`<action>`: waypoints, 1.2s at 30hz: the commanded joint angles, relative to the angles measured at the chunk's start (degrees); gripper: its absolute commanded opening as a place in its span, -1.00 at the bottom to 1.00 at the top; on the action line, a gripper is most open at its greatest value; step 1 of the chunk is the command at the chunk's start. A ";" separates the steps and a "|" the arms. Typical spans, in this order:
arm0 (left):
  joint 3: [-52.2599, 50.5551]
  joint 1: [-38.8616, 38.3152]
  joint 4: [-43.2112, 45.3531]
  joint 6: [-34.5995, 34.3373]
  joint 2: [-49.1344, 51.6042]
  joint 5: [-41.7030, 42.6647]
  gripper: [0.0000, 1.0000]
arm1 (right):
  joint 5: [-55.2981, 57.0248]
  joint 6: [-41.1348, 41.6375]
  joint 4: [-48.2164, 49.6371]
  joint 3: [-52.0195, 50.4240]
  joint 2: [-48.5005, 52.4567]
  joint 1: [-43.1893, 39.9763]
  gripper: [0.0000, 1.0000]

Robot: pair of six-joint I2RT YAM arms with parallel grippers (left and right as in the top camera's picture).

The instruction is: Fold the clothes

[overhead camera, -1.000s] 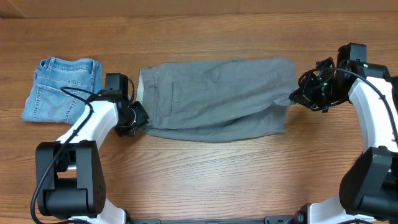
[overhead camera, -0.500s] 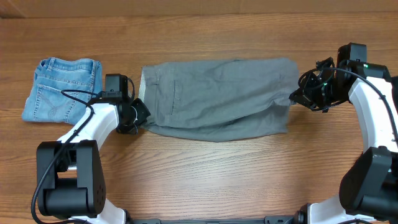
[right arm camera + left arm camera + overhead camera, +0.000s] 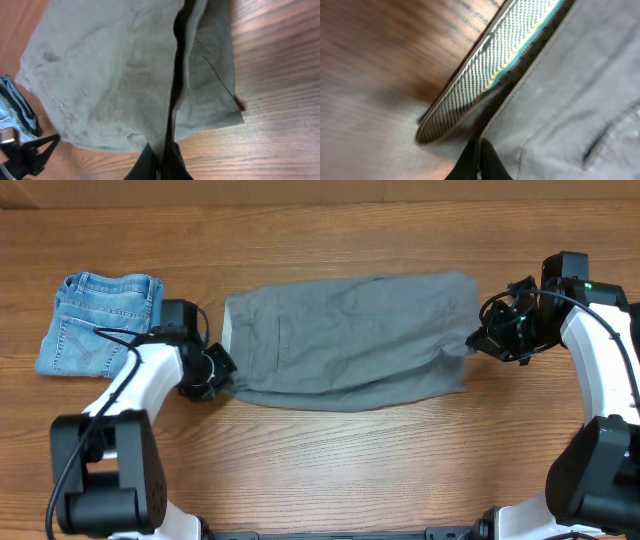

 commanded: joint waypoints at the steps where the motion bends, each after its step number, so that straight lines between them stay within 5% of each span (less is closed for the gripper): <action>1: 4.44 0.98 -3.72 6.08 -6.01 0.00 -0.92 | 0.83 -1.22 -1.07 1.53 -1.46 0.09 -0.92; 10: 6.01 0.98 -17.25 7.23 -22.38 -6.40 -0.92 | 4.87 -0.81 -9.33 1.57 -14.58 0.11 -0.92; 16: 6.10 0.98 -27.78 1.77 -33.42 -17.90 -0.92 | 4.87 -0.72 -14.93 1.81 -26.05 0.11 -0.92; 22: 7.15 0.98 -28.96 -0.70 -42.80 -23.45 -0.92 | 5.29 4.13 -14.27 4.50 -33.90 0.11 -0.92; 29: 7.61 0.98 -17.35 -0.13 -40.06 -23.76 -0.92 | 5.27 9.73 -0.76 4.59 -29.11 0.22 -0.92; 35: 7.67 0.98 9.01 3.61 -22.99 -19.61 -0.93 | 3.43 13.73 22.43 4.57 -13.62 3.26 -0.92; 36: 7.85 1.03 13.49 3.65 -19.87 -19.28 -0.89 | 3.56 13.84 27.61 4.57 -11.08 3.85 -0.76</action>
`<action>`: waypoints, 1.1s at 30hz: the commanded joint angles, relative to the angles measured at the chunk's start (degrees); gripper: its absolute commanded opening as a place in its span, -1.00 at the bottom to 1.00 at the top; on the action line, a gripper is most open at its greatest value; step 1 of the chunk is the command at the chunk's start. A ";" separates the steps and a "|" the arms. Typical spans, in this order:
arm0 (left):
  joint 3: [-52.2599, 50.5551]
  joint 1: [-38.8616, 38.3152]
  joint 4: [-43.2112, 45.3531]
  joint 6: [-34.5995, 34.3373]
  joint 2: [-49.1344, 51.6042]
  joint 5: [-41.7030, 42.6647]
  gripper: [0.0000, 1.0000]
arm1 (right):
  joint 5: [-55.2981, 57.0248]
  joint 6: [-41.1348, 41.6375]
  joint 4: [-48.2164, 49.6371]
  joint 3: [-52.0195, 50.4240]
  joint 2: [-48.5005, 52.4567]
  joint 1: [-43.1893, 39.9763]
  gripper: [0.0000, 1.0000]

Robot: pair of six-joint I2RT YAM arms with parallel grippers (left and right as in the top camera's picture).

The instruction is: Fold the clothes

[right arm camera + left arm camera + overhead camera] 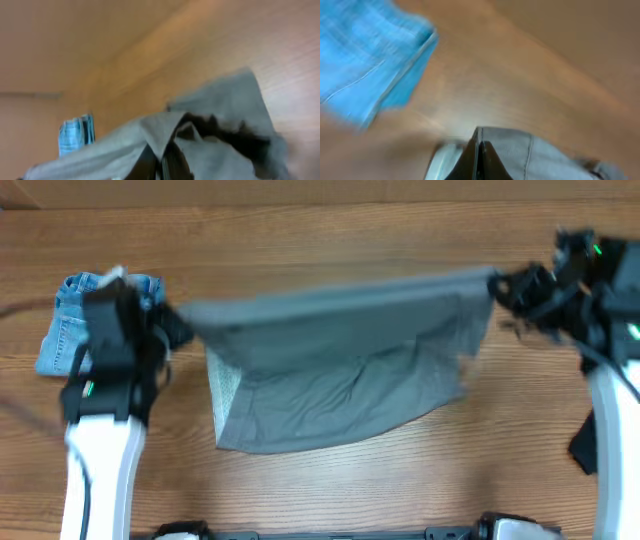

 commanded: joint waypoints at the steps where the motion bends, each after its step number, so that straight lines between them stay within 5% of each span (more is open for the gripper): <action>1: 1.60 0.96 11.19 1.97 12.28 -2.16 -0.69 | 3.78 2.86 13.16 1.20 9.22 0.96 -0.05; 2: 3.23 1.36 13.64 1.99 16.11 -0.92 -0.46 | 3.61 2.86 17.73 1.22 12.09 1.27 0.41; 3: 5.57 1.90 13.75 1.92 19.69 0.22 -0.17 | 2.80 2.89 20.90 1.31 14.97 1.33 0.66; 6: 15.32 4.00 4.33 4.85 28.57 3.87 0.07 | 0.50 2.75 19.76 1.40 19.04 -0.11 0.94; 11: 25.59 7.21 -9.81 13.57 33.29 3.67 0.12 | 0.33 -4.28 7.91 1.40 19.21 -4.39 0.93; 21: 27.21 6.38 -27.41 16.17 33.11 13.53 0.27 | 9.42 -7.54 -16.26 -0.57 19.30 -4.57 0.56; 26: 25.62 4.96 -36.02 16.61 33.09 13.49 0.37 | 11.32 -7.65 -19.30 -7.23 19.96 -4.42 0.00; 33: 23.32 3.28 -44.59 19.69 33.09 12.83 0.28 | 10.27 -7.80 -13.75 -19.12 19.98 -3.65 0.19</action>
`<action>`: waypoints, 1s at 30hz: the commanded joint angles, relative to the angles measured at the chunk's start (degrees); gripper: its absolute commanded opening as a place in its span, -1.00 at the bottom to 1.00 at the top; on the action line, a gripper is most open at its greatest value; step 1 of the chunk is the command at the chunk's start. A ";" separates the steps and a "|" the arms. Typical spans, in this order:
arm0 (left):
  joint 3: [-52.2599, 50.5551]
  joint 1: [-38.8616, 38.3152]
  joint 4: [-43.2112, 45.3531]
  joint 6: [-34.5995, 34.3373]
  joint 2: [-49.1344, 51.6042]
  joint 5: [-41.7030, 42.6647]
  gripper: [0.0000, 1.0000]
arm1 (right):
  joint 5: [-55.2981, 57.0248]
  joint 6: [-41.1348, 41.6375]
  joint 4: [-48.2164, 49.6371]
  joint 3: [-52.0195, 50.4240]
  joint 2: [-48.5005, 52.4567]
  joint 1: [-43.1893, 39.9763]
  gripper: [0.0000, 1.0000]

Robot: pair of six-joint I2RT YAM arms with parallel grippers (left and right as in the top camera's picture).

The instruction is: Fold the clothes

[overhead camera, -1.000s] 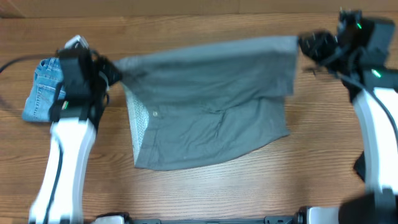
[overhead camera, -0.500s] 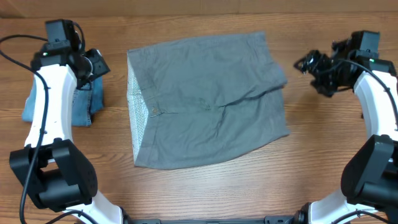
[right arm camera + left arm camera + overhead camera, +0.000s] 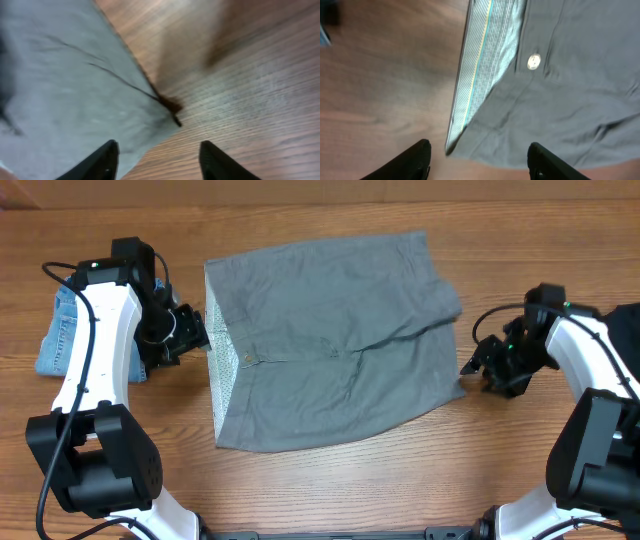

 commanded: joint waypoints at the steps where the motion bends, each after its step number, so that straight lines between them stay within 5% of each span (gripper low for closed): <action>1: -2.67 -1.29 -0.94 3.48 -1.01 -0.28 0.25 | -1.44 -0.50 4.61 -5.44 -0.87 0.85 0.19; 6: -10.97 -2.99 3.80 3.43 -1.01 -0.72 0.17 | -4.15 -0.46 10.60 -9.60 -0.87 1.38 0.17; 14: -23.43 -5.35 26.32 1.79 -1.01 6.29 0.07 | -4.15 -0.50 10.10 -9.62 -0.87 1.31 0.28; 20: -24.02 -5.35 33.70 -0.31 -0.87 5.11 0.07 | -4.17 -0.48 10.19 -9.62 -0.87 1.31 0.29; 30: -25.49 -6.08 43.23 -2.19 3.69 11.69 -0.33 | -4.17 -0.46 10.60 -9.62 -0.87 1.31 0.29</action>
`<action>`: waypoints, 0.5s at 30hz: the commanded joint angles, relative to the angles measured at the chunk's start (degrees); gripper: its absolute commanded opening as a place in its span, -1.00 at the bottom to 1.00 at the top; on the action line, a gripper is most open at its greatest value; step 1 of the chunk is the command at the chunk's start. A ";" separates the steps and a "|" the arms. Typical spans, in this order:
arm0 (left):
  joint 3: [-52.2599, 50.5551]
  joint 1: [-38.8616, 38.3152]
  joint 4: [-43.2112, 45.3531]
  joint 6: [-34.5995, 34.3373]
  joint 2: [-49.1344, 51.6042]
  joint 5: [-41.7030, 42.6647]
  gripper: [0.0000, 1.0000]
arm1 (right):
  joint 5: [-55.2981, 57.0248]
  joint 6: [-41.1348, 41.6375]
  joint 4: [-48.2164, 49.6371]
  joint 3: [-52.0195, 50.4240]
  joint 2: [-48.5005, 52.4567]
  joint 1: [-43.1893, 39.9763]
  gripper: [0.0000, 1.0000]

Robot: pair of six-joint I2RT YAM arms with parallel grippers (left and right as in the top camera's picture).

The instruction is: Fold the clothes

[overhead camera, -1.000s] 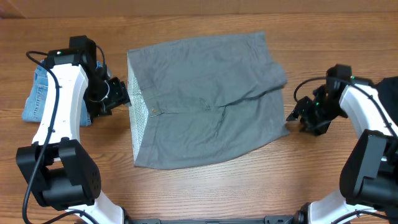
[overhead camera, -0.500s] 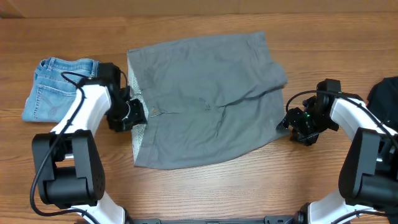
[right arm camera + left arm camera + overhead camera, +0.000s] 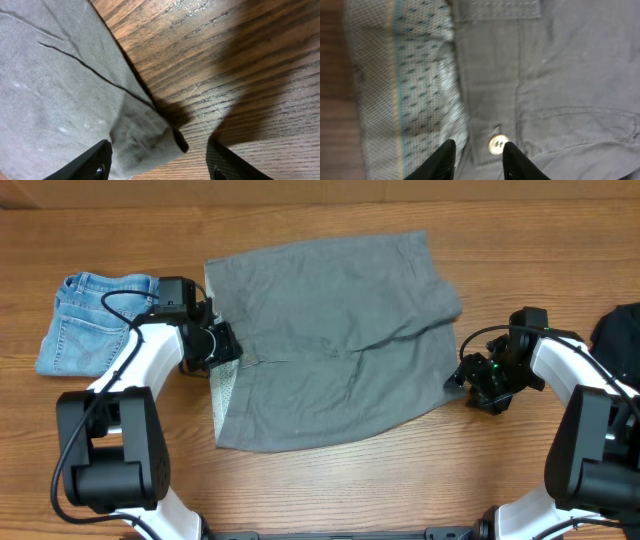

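Note:
Grey shorts (image 3: 330,340) lie spread flat in the middle of the table, front side up, waistband to the left. The patterned waistband lining (image 3: 405,90) is turned up and the button (image 3: 497,144) shows. My left gripper (image 3: 220,348) is open over the waistband middle, and in the left wrist view the left gripper (image 3: 479,161) has the button between its fingers. My right gripper (image 3: 468,380) is open at the near right hem corner (image 3: 155,140), and in the right wrist view the right gripper (image 3: 160,162) stands with one finger on either side of that corner.
Folded blue jeans (image 3: 95,335) lie at the left, just beyond my left arm. A dark cloth (image 3: 622,330) shows at the right edge. Bare wooden table (image 3: 330,490) runs along the front.
My left gripper moved right from beside the waistband onto it, over the button. My right gripper came closer to the hem corner. Both stay open and the shorts lie unchanged.
First the shorts lay as a narrower doubled strip, with each gripper shut on one end. Then they hung stretched in the air between both grippers. Then they lay spread wide and both grippers were open beside them. Now the open grippers are at the waistband and hem corner.

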 commanded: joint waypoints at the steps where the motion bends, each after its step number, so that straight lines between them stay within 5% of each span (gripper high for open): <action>1: -0.70 -0.92 0.42 -0.57 3.67 3.48 -0.34 | -0.11 -0.37 0.61 -0.44 -0.83 0.17 0.29; 15: -0.15 -0.83 2.36 0.15 10.03 9.53 -0.82 | -0.11 -0.39 0.17 -0.44 -0.83 0.17 0.29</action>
